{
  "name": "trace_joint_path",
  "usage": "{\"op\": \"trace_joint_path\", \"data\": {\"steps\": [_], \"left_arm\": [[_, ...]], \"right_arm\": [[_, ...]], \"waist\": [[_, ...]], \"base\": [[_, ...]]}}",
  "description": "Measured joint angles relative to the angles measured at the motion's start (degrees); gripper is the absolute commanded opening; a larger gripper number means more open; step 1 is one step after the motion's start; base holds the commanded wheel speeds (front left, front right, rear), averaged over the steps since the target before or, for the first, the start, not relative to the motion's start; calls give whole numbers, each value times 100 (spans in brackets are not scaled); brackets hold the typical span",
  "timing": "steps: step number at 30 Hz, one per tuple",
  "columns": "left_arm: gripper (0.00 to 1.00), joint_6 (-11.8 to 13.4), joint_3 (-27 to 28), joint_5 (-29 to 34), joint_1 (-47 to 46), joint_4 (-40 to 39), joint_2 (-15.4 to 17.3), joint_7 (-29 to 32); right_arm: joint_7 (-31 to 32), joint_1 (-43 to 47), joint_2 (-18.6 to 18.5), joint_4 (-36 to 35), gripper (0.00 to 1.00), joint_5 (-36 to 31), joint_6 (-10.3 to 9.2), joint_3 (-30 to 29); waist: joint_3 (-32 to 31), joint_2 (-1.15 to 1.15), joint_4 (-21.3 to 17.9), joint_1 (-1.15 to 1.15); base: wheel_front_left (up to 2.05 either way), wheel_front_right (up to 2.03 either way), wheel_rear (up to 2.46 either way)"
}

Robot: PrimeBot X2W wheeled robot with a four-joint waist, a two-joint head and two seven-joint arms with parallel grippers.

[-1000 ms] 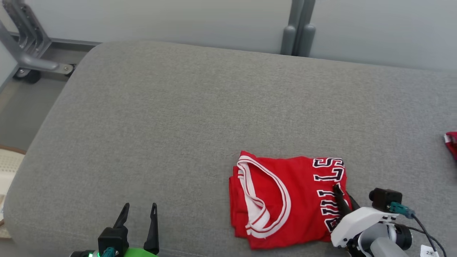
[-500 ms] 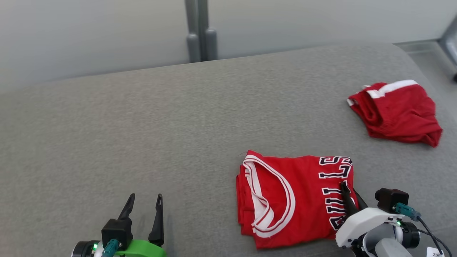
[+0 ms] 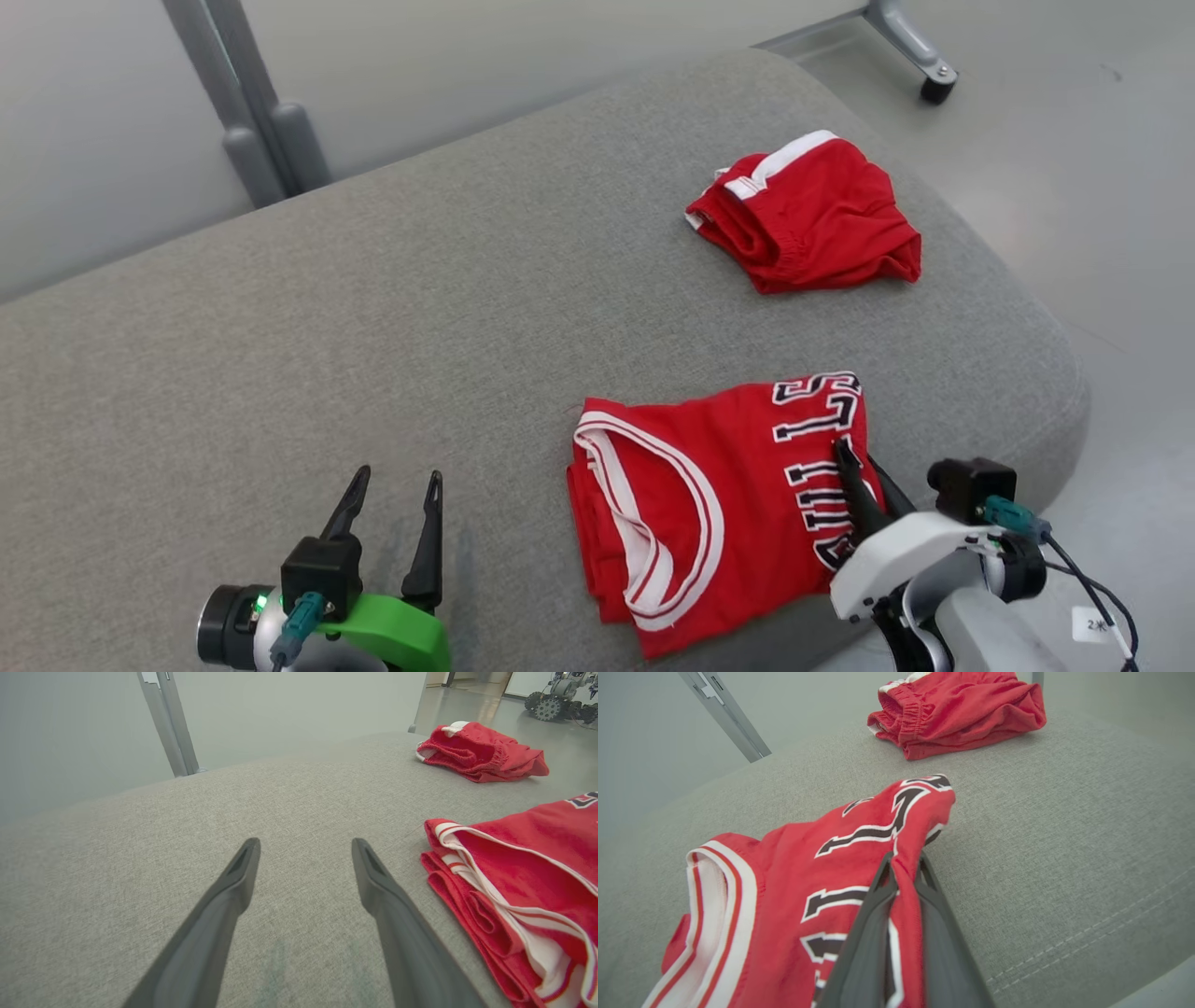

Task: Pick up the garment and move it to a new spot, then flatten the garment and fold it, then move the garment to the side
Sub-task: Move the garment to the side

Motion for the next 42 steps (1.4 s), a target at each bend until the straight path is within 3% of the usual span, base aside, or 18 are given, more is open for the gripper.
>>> {"op": "trace_joint_path", "data": {"steps": [7, 16, 28, 29, 30, 32, 36, 39, 42], "left_arm": [[100, -99, 100, 236, -189, -21, 2, 1], [100, -191, 180, 370, -416, -63, 43, 0], [100, -245, 179, 445, -726, -140, 94, 0], [100, -248, 179, 463, -744, -140, 109, 0], [100, -249, 179, 481, -762, -136, 122, 1], [100, -250, 175, 491, -809, -122, 131, 0], [100, -245, 177, 494, -825, -97, 136, 0], [100, -180, 208, 492, -827, -76, 127, 1], [100, -87, 297, 470, -809, -59, 119, 0]], "right_arm": [[8, -794, -98, -377, 0, -144, -1, 387], [8, -2275, -583, -355, 0, -389, 0, 271], [8, -3146, -2019, 751, 0, -1211, 0, -894], [9, -3195, -2095, 868, 82, -1360, 0, -1046], [9, -3253, -2143, 975, 100, -1486, 0, -1220], [8, -3343, -2205, 1107, 100, -1826, 0, -1535], [8, -3377, -1989, 913, 100, -2320, 0, -2379], [8, -3144, -1631, 682, 100, -2536, 0, -2532], [8, -2750, -1349, 328, 100, -2685, 0, -2315]], "waist": [[363, 0, -78, 0], [833, 0, 343, 0], [1439, 0, 1141, 0], [1483, 0, 1196, 0], [1524, 0, 1248, 0], [1600, 0, 1350, 0], [1709, 0, 1518, 0], [1699, 0, 1610, 1], [1588, 0, 1654, 0]], "base": [[0, 0, 0], [0, 0, 0], [0, 0, 0], [0, 0, 0], [0, 0, 0], [0, 0, 0], [0, 0, 0], [0, 0, 0], [0, 0, 0]]}}
